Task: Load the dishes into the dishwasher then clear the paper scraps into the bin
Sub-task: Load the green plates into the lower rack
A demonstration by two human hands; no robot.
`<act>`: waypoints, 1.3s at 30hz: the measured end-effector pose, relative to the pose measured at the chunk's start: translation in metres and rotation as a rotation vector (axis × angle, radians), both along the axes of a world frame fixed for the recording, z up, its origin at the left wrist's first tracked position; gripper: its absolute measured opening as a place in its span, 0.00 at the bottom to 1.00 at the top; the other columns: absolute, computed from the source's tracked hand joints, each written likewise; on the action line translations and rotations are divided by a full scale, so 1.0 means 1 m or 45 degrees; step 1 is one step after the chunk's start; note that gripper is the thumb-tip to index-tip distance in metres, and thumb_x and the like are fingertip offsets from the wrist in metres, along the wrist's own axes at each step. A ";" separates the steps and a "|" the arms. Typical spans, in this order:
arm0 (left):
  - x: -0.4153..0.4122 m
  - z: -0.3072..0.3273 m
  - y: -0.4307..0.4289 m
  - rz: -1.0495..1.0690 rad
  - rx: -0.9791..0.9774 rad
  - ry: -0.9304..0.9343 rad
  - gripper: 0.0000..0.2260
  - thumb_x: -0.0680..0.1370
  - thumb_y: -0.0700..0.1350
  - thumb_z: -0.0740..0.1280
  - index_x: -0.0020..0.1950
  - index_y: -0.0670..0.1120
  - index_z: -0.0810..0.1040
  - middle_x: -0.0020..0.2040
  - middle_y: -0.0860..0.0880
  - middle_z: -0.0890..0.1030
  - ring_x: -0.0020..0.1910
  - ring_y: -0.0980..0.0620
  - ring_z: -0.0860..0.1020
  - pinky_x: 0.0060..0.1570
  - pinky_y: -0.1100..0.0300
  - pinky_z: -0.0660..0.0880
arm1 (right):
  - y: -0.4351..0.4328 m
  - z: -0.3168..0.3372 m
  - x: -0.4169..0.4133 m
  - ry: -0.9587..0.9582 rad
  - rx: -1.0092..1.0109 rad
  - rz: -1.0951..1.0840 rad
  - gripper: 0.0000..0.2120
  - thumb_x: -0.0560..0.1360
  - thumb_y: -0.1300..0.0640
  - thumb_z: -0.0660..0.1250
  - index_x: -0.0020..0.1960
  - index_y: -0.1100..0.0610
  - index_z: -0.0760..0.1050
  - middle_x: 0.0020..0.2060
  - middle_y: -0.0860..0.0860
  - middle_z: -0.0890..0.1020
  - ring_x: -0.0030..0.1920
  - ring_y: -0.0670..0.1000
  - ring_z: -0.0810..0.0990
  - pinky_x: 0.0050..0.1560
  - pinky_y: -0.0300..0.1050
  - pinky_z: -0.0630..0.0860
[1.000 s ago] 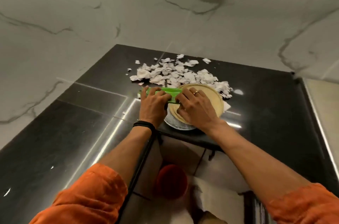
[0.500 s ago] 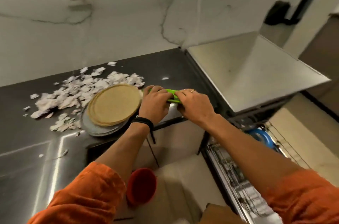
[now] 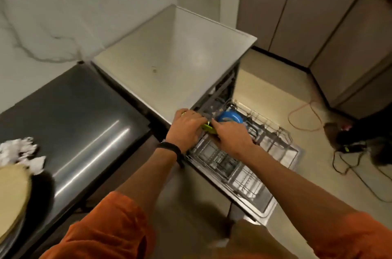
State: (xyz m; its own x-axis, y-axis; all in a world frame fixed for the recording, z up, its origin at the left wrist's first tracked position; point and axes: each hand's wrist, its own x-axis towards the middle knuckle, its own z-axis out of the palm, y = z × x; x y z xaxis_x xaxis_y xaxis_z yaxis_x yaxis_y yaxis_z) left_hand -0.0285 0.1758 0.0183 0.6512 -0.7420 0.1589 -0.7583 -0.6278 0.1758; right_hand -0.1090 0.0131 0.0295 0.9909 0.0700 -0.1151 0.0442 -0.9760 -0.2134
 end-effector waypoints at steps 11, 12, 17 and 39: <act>0.042 -0.161 -0.087 -0.045 0.190 0.443 0.12 0.66 0.31 0.74 0.46 0.42 0.84 0.41 0.42 0.83 0.42 0.39 0.81 0.45 0.47 0.80 | -0.081 -0.152 0.009 0.311 0.181 -0.243 0.15 0.83 0.50 0.58 0.68 0.54 0.67 0.55 0.56 0.82 0.51 0.63 0.82 0.44 0.53 0.76; 0.049 -0.179 -0.091 -0.050 0.201 0.459 0.12 0.67 0.30 0.73 0.47 0.42 0.84 0.42 0.42 0.84 0.44 0.39 0.82 0.48 0.47 0.79 | -0.081 -0.171 0.013 0.323 0.201 -0.265 0.15 0.83 0.50 0.58 0.68 0.54 0.66 0.56 0.56 0.81 0.52 0.63 0.82 0.44 0.53 0.76; 0.083 -0.279 -0.108 -0.080 0.240 0.405 0.11 0.69 0.31 0.69 0.46 0.43 0.84 0.44 0.42 0.83 0.49 0.39 0.80 0.60 0.45 0.66 | -0.083 -0.265 0.039 0.381 0.296 -0.396 0.17 0.81 0.55 0.61 0.69 0.54 0.67 0.57 0.57 0.81 0.52 0.64 0.82 0.45 0.55 0.77; 0.166 -0.510 -0.118 -0.211 0.361 0.478 0.11 0.75 0.34 0.61 0.53 0.40 0.79 0.51 0.37 0.79 0.57 0.36 0.76 0.65 0.39 0.67 | -0.080 -0.501 0.115 0.342 0.350 -0.578 0.19 0.80 0.66 0.60 0.69 0.55 0.66 0.52 0.60 0.82 0.49 0.63 0.81 0.40 0.51 0.68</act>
